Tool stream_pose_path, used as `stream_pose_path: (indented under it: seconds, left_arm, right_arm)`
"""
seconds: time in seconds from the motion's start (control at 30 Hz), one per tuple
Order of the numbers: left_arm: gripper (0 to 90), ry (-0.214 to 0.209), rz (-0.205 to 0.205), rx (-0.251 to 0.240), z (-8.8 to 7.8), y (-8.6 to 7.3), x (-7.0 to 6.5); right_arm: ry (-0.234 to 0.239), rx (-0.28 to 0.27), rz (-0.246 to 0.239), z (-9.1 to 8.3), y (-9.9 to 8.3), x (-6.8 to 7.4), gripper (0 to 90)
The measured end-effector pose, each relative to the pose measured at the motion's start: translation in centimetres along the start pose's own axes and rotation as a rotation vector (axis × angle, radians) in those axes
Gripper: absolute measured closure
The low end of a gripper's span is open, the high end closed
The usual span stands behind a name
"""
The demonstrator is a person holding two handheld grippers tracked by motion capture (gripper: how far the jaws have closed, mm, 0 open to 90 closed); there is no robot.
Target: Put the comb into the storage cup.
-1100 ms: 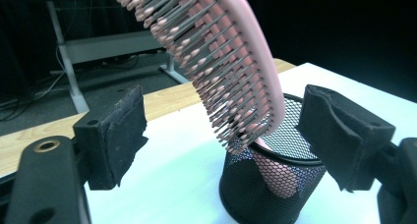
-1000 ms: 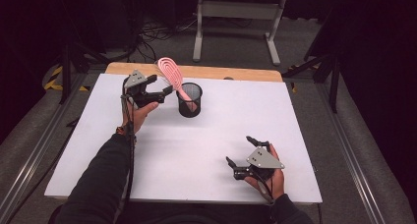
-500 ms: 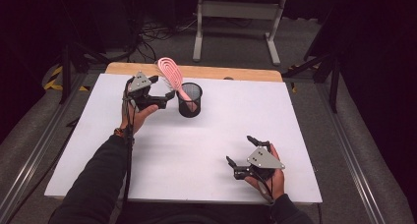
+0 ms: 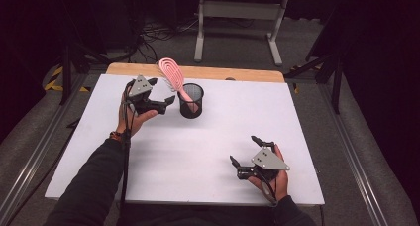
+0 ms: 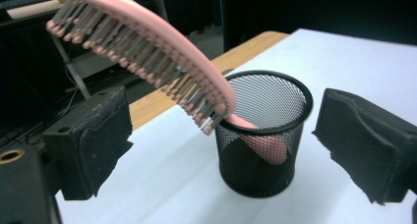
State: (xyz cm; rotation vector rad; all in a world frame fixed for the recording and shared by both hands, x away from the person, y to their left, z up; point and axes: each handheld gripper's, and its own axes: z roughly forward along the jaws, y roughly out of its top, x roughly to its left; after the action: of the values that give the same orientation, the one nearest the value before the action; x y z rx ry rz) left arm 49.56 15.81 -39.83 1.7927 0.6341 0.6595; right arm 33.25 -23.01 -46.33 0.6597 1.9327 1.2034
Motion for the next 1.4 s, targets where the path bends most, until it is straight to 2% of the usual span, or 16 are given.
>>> stream_pose_path:
  seconds: [0.13,0.37,0.47,0.53,0.57,0.6,0.7,0.73,0.87,1.1,1.17,1.4]
  left_arm:
    - [7.8,0.008,0.044,0.020,-0.4,0.0,-0.4]
    - [7.8,0.012,0.080,0.050,-1.0,0.3,-0.7]
    - [7.3,0.005,0.095,0.049,-1.3,0.5,-1.0]
    - [7.1,-0.008,0.087,0.038,-1.6,0.4,-1.1]
    - [7.1,-0.016,0.083,0.036,-1.7,0.4,-1.3]
    - [7.0,-0.012,0.110,0.035,-1.9,0.5,-1.6]
    - [7.0,-0.026,0.114,0.026,-2.2,0.6,-2.0]
    - [7.0,-0.028,0.131,0.027,-2.4,0.6,-2.2]
    - [6.9,-0.054,0.151,0.011,-3.0,0.7,-3.1]
    - [6.5,-0.078,0.170,-0.006,-3.6,0.6,-4.1]
    - [6.5,-0.082,0.184,-0.002,-3.6,0.5,-4.4]
    - [6.4,-0.102,0.192,-0.009,-3.9,-0.2,-5.1]
  right_arm:
    - [0.001,0.001,-0.003,0.0,0.0,0.0,7.1]
    - [0.001,-0.016,0.021,-0.2,0.3,-0.1,7.1]
    - [-0.012,-0.020,0.001,-0.4,0.5,-0.1,7.1]
    - [-0.015,-0.017,-0.020,-0.3,0.6,0.1,7.1]
    - [-0.013,-0.021,-0.017,-0.3,0.7,0.1,7.1]
    - [-0.013,-0.020,-0.013,-0.3,0.7,0.1,7.1]
    - [-0.015,-0.017,-0.011,-0.2,0.7,0.0,7.1]
    - [-0.018,-0.019,-0.012,-0.3,0.7,0.0,7.1]
    - [-0.024,-0.023,-0.001,-0.3,0.7,-0.3,7.1]
    - [-0.022,-0.024,-0.021,-0.4,0.8,0.0,7.0]
    - [-0.025,-0.025,-0.021,-0.4,0.9,-0.2,7.0]
    - [-0.034,-0.024,-0.012,-0.4,0.9,-0.4,7.0]
